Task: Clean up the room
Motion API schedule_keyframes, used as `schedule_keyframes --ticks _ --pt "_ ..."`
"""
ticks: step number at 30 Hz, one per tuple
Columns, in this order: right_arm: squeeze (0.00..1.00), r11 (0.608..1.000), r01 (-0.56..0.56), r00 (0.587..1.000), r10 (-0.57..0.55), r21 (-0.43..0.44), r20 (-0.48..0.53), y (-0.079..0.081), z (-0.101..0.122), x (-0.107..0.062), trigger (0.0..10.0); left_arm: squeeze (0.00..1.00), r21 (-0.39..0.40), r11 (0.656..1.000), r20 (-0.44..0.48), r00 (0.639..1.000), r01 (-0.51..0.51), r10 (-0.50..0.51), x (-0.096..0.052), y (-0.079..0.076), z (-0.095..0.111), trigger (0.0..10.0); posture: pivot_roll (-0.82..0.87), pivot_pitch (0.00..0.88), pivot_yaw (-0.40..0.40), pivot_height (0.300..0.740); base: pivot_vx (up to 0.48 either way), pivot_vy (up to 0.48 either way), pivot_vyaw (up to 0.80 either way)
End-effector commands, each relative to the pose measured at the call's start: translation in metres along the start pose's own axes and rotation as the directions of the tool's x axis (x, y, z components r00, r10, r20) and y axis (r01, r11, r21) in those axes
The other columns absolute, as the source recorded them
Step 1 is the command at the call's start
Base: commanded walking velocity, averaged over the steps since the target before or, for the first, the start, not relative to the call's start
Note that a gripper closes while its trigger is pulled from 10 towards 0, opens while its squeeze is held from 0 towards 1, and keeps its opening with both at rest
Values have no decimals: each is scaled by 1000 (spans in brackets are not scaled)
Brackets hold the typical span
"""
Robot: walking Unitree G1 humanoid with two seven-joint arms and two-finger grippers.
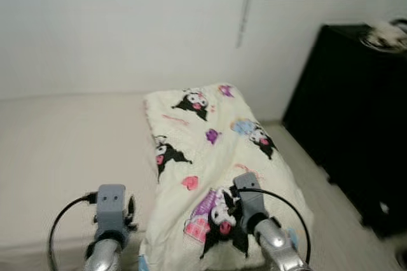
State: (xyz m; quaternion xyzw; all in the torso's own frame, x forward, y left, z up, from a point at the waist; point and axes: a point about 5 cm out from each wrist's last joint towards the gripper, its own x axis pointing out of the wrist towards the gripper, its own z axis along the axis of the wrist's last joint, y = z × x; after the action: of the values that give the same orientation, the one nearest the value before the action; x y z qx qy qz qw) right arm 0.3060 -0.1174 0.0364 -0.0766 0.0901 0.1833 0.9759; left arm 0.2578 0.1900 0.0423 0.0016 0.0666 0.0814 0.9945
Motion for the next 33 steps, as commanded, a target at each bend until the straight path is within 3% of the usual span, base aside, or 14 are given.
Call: schedule_keyframes --ticks 1,20,27,32,33 --pt "0 999 12 1000 -11 30 -22 -3 -8 -5 10000 0 -20 1000 -14 1000 6 -6 -1 -3 -4 10000 -5 65 -95 740 0 0 0" --pt "0 999 15 1000 -14 37 -22 -4 -8 -5 10000 0 30 1000 7 1000 7 -7 1 -2 1 10000 -6 70 -93 740 0 0 0" --pt "0 1000 0 1000 0 -3 -24 -2 -7 -4 10000 0 44 999 7 1000 1 -1 1 -3 2 10000 -5 72 -93 740 0 -454 0" --pt "0 1000 -12 1000 11 -25 -26 -1 -7 -3 10000 0 42 999 9 1000 0 0 1 -4 3 10000 -5 76 -95 740 0 -480 800" --pt "0 1000 -5 1000 5 5 -26 -1 -7 -3 10000 0 20 1000 5 1000 -5 5 1 -3 2 10000 -5 75 -94 740 0 0 0"
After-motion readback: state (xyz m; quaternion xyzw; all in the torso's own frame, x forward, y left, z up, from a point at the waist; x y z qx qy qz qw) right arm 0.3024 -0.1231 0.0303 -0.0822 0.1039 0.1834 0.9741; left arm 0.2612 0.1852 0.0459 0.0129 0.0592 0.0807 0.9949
